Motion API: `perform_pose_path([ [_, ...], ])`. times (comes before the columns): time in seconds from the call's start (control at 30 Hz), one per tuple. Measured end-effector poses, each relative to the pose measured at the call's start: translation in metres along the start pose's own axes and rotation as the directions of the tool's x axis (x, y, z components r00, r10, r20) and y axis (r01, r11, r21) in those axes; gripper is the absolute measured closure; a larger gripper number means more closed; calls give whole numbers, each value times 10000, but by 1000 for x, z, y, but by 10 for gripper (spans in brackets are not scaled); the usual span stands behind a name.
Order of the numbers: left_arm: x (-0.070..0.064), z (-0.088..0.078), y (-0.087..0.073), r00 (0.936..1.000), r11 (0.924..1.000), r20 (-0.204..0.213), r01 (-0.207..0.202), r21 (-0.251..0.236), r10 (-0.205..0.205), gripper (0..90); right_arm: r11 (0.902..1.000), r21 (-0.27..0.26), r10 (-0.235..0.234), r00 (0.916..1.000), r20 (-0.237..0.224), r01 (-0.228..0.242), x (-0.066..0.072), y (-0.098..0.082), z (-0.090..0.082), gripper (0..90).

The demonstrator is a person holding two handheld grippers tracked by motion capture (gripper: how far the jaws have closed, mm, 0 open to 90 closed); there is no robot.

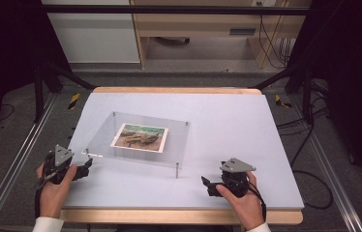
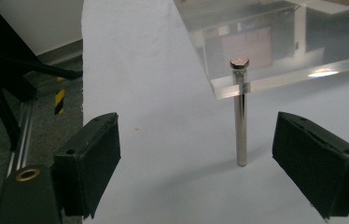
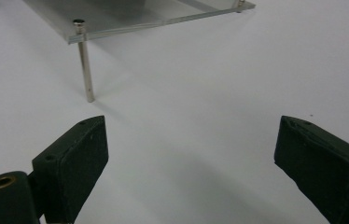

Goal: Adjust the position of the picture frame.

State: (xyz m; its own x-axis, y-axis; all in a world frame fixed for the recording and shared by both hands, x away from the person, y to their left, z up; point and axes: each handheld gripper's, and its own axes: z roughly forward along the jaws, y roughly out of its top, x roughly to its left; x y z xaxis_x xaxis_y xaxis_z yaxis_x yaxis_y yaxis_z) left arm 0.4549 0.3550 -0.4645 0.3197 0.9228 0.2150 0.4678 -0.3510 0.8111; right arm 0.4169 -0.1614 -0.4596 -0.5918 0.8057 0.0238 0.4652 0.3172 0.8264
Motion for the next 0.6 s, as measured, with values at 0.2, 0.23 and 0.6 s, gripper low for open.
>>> perform_pose_path([
  [0.2,-3,0,2,9995,9997,-271,-144,-193,138,129,9988,61,-489,9985,226,487,12,-2,4,136],
  [0.23,-3,-1,2,9992,9997,-362,-152,-199,145,122,9985,-7,-543,9982,263,543,14,-2,4,140],
  [0.6,0,-2,2,9985,9968,177,533,-603,-523,75,9953,-900,-367,9991,-204,347,31,-2,12,238],
])
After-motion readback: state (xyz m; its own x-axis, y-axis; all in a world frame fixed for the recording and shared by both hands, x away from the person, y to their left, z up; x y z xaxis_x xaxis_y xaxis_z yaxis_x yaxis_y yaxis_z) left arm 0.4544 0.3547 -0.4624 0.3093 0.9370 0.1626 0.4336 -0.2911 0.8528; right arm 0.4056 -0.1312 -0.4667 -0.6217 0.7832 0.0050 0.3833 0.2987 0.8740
